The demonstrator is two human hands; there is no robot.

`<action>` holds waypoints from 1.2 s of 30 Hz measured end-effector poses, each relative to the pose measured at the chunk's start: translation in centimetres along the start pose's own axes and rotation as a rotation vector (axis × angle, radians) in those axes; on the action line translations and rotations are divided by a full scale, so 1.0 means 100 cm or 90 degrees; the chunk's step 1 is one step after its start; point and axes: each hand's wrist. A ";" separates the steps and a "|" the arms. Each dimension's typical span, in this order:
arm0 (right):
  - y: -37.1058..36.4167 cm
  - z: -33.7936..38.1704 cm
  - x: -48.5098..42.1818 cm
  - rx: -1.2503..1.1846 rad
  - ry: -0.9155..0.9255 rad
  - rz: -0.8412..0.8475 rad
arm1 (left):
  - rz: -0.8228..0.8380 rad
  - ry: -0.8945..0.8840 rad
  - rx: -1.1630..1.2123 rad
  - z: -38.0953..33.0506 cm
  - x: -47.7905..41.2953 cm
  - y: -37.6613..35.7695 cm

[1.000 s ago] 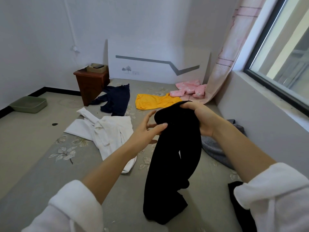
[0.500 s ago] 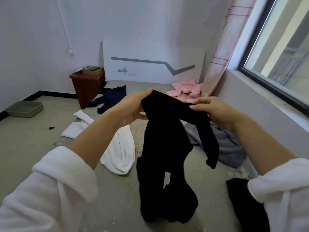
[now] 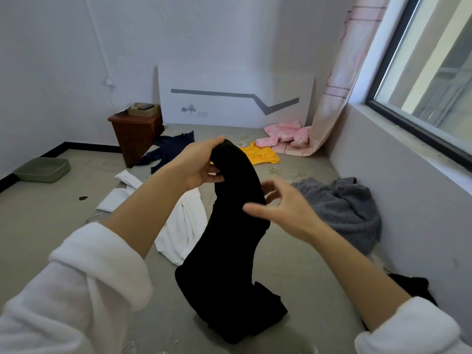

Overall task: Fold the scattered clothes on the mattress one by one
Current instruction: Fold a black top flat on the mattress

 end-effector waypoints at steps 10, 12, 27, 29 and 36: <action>0.022 0.017 -0.030 -0.200 0.046 0.008 | -0.254 -0.152 -0.164 -0.004 0.003 0.037; 0.027 0.025 -0.036 -0.108 0.071 0.026 | -0.224 -0.259 -0.277 0.004 0.003 0.039; -0.018 -0.070 0.018 -0.163 -0.149 0.203 | 0.151 -0.312 -0.412 0.035 0.020 -0.016; -0.037 -0.087 0.032 -0.138 -0.180 0.215 | 0.125 -0.311 -0.353 0.031 0.019 -0.022; -0.035 -0.124 0.036 -0.008 -0.210 -0.011 | 0.059 -0.311 -0.184 0.010 0.022 0.000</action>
Point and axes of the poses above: each hand's wrist, its own x-axis away from the middle knuckle, its own y-axis out of the back of the hand, z = x × y, and after that the axes turned 5 degrees about x, right-handed
